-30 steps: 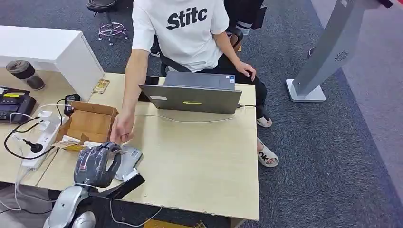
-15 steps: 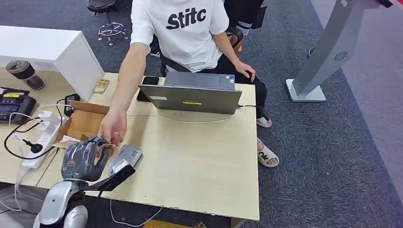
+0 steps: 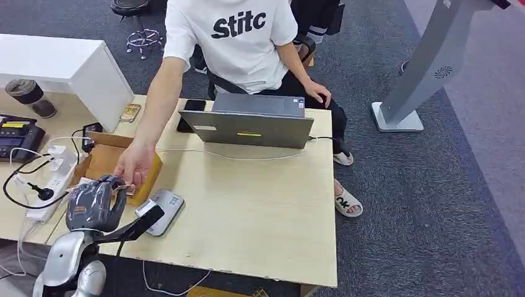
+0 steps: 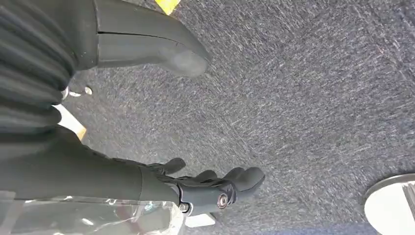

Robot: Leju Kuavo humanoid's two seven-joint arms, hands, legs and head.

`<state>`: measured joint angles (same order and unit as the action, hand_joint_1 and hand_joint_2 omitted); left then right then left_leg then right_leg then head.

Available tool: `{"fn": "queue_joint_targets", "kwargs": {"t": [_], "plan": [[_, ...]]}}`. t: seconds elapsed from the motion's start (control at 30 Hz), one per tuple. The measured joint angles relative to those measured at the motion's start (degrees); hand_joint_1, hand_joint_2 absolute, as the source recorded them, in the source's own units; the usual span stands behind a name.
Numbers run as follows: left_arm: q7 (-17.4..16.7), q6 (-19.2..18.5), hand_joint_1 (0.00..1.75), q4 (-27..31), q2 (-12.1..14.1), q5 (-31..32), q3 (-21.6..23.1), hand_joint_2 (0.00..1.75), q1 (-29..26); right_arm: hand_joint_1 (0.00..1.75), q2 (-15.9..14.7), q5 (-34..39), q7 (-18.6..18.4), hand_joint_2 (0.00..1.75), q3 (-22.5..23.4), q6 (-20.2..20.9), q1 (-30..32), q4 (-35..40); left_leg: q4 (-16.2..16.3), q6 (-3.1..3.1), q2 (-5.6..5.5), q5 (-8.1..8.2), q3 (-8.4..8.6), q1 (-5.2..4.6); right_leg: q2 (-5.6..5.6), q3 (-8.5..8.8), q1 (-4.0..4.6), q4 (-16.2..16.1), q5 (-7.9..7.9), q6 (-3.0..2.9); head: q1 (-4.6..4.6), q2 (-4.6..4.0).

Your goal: Pass the card to the sensor for recognition and then transmit it.

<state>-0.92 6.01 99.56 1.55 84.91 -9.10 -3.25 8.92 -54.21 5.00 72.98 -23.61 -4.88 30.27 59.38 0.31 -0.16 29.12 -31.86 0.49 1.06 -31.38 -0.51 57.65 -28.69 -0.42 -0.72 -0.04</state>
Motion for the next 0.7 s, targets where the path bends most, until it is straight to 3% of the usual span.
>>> {"fn": "queue_joint_targets", "kwargs": {"t": [0.23, 0.57, 0.6, 0.63, 0.7], "plan": [[0.26, -0.63, 1.75, -1.13, -0.17, -0.65, -4.69, 1.75, 0.47, 0.0, 0.0, -0.65, -0.52, 1.75, 0.0, 0.0, 0.03, -0.48, -0.04, -0.11, 0.29, 0.1, 0.11, 0.0, 0.33, -0.01, 0.0, 0.01, 0.0, -0.01, 0.0, 0.0], [0.28, -1.38, 1.75, -1.55, -0.87, 1.05, -7.28, 1.75, 0.5, 0.0, 0.0, -1.68, -0.57, 1.75, 0.0, 0.15, 0.02, -0.66, -0.07, -0.14, 0.3, 0.12, 0.13, 0.0, 0.33, 0.01, 0.0, 0.02, -0.01, -0.02, 0.0, 0.0], [0.28, -1.38, 0.51, -1.81, -0.98, 1.55, -7.6, 1.75, 0.49, 0.0, 0.0, -1.79, -0.57, 1.75, 0.0, 0.15, 0.02, -0.68, -0.07, -0.14, 0.3, 0.12, 0.14, 0.0, 0.33, 0.01, 0.0, 0.02, -0.01, -0.03, 0.0, 0.0], [0.28, -1.38, 0.0, -2.01, -1.07, 1.97, -7.98, 1.75, 0.5, 0.0, 0.0, -2.19, -0.59, 1.75, 0.0, 0.17, 0.04, -0.7, -0.07, -0.14, 0.3, 0.12, 0.14, 0.0, 0.33, 0.01, 0.0, 0.02, -0.01, -0.03, -0.02, 0.0], [0.26, -1.09, 0.0, -2.54, -1.38, 2.95, -8.92, 1.75, 0.45, 0.0, 0.0, -2.88, -0.85, 1.75, 0.0, 0.17, 0.02, -0.74, -0.08, -0.14, 0.3, 0.12, 0.15, 0.0, 0.33, 0.0, 0.0, 0.02, -0.02, -0.03, 0.0, 0.0]]}}
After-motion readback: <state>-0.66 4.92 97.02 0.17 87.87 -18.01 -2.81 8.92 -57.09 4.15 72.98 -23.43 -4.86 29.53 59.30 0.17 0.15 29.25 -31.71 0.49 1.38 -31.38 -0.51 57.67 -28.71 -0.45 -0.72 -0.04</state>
